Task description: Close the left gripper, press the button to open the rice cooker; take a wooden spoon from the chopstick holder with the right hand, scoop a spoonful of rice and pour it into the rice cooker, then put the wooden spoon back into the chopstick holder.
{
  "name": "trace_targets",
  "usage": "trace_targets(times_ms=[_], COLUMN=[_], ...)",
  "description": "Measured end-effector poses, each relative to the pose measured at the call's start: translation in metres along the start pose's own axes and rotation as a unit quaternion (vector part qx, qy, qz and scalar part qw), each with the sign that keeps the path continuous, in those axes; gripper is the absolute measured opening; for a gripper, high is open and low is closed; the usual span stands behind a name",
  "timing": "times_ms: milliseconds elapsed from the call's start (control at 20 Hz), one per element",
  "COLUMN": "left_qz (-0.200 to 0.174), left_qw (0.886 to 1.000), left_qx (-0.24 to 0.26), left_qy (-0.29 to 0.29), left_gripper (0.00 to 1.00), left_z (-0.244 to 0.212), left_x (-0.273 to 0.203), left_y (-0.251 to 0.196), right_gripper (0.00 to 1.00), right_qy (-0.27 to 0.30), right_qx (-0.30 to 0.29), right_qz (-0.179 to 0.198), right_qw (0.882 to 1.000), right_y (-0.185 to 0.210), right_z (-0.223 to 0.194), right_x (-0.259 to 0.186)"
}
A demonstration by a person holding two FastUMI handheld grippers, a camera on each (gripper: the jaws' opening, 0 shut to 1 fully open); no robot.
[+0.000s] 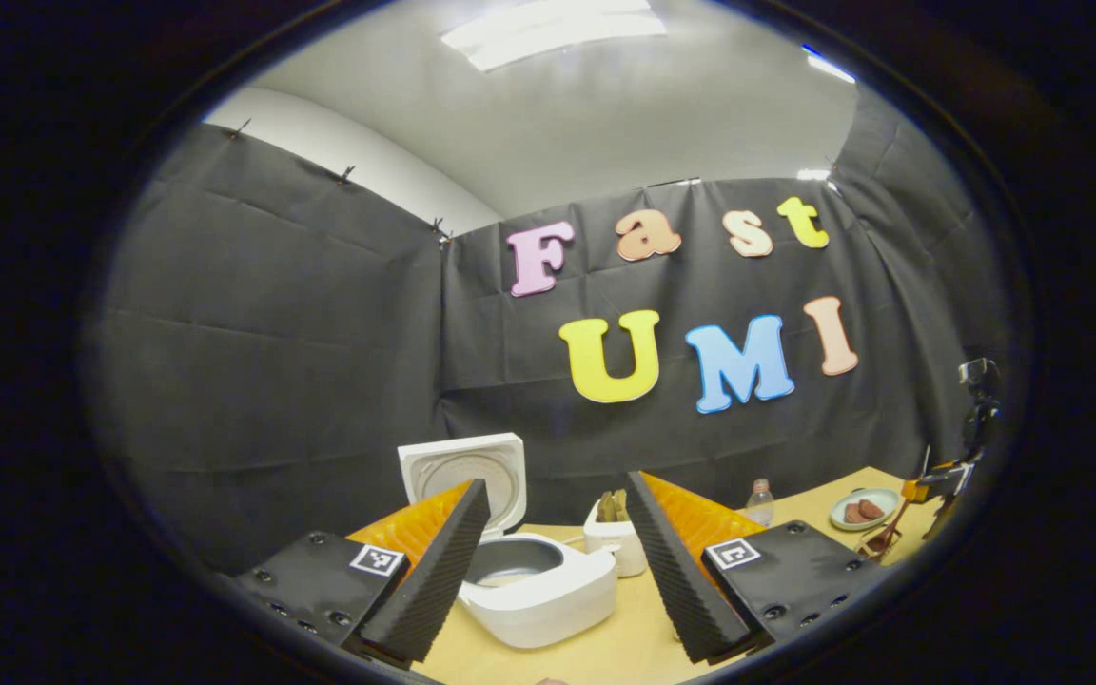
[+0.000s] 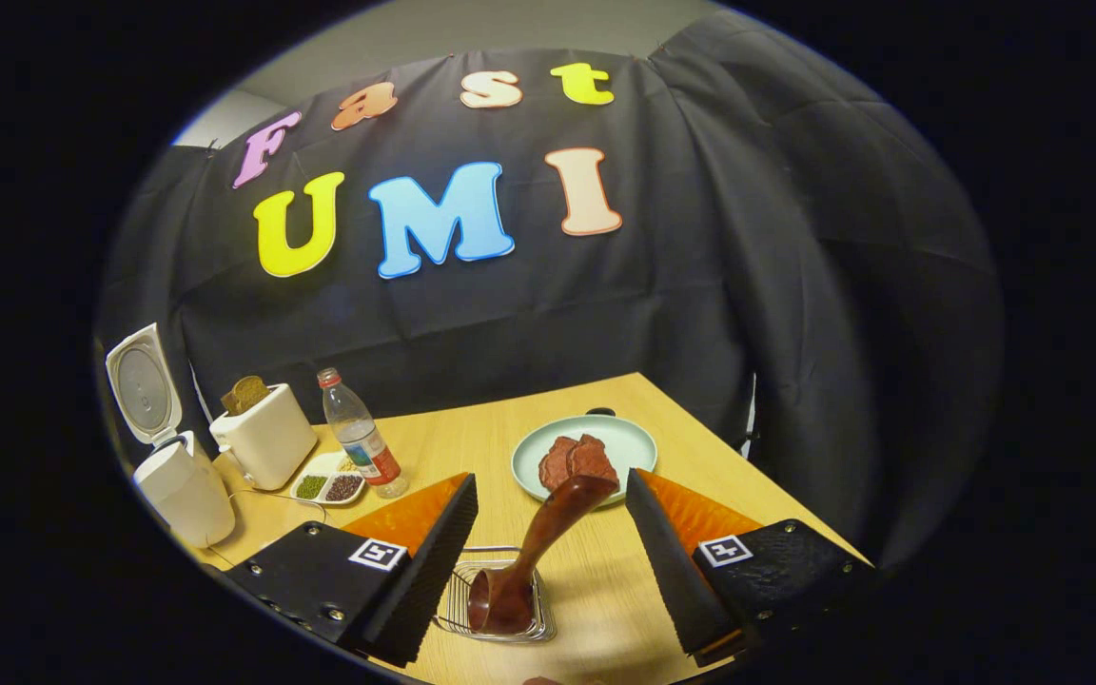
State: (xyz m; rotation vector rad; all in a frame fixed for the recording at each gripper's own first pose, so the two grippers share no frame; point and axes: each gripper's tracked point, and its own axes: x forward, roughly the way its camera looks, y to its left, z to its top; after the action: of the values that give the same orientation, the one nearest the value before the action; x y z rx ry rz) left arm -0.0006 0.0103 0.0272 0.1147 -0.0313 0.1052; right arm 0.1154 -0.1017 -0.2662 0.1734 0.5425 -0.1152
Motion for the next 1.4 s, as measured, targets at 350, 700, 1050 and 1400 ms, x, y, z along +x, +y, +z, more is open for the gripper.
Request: trace_targets(times_ms=[350, 700, 1050, 1400], left_qz=[0.021, 0.035, 0.030, 0.017], left_qw=[1.000, 0.999, 1.000, 0.999], left_qx=[0.012, 0.012, -0.006, -0.039], left_qy=[0.008, 0.017, 0.005, 0.006], left_gripper=[0.94, 0.98, 0.98, 0.98], left_z=[-0.002, -0.008, -0.015, -0.033], left_x=[-0.016, -0.024, -0.015, 0.005], left_y=[0.010, 0.019, 0.042, 0.077], right_gripper=[0.81, 0.21, 0.12, 0.12], right_qy=[0.069, 0.092, 0.056, -0.022], right_qx=[0.047, 0.081, 0.052, 0.021], right_qz=[0.026, 0.053, 0.042, 0.030], right_qw=[0.996, 0.991, 0.996, 0.999], right_y=[0.010, 0.023, 0.034, 0.061], right_z=[-0.042, -0.053, -0.015, 0.045], right_x=[0.016, 0.019, -0.009, -0.050])
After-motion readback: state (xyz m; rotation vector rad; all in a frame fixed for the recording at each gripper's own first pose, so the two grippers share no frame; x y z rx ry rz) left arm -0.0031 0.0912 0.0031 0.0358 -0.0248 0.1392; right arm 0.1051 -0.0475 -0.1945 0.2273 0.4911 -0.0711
